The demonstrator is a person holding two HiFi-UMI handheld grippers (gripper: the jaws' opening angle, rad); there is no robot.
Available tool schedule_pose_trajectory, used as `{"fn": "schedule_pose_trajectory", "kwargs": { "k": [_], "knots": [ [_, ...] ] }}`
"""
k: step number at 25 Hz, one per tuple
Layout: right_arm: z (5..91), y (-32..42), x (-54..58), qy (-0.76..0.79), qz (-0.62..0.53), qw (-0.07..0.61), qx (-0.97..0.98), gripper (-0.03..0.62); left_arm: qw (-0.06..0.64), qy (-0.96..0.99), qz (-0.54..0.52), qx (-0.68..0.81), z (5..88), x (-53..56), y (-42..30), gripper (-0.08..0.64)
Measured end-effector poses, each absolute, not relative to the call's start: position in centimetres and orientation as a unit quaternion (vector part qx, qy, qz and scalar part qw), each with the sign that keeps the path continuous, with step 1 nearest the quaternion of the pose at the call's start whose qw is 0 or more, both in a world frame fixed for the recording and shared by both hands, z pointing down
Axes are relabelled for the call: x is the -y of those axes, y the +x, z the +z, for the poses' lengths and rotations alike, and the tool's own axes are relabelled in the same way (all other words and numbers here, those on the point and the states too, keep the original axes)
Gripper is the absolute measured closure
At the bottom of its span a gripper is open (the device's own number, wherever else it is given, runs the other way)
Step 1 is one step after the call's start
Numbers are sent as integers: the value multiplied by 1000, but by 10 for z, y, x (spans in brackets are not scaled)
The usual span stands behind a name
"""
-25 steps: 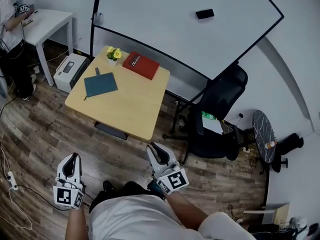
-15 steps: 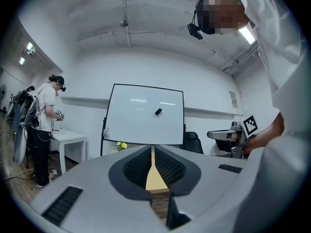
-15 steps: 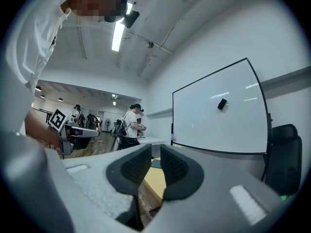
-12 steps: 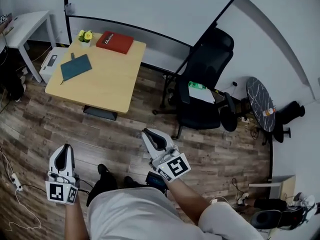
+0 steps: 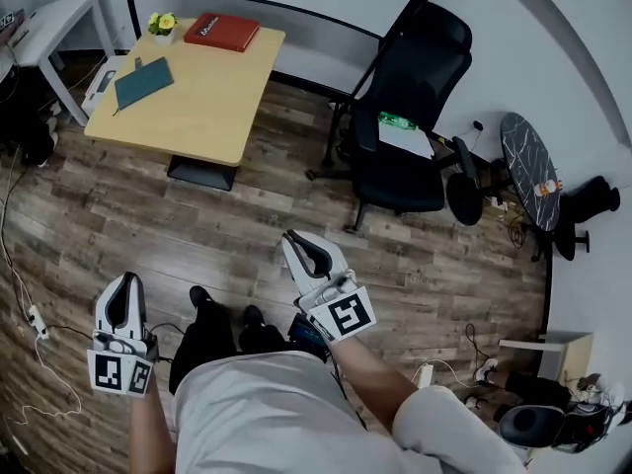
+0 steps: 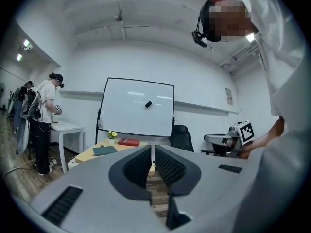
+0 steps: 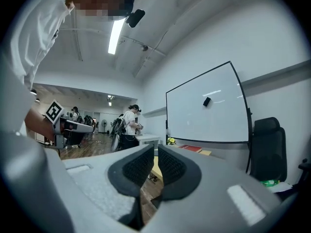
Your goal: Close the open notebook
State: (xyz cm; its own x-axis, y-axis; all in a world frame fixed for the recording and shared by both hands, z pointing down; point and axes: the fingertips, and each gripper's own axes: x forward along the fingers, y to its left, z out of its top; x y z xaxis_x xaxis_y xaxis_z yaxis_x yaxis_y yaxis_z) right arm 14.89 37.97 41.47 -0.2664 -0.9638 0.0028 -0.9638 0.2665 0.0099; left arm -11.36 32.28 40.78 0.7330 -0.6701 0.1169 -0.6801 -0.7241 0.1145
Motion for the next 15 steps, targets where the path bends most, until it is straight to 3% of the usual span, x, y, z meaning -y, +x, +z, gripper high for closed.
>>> {"fn": "schedule_pose_trajectory", "kwargs": {
  "k": [10, 15],
  "knots": [
    [411, 125, -402, 606, -11, 14, 795, 568, 68, 913, 18, 402, 415, -331, -155, 531],
    [417, 96, -392, 590, 37, -13, 807, 568, 53, 919, 7, 391, 403, -321, -165, 531]
  ]
}}
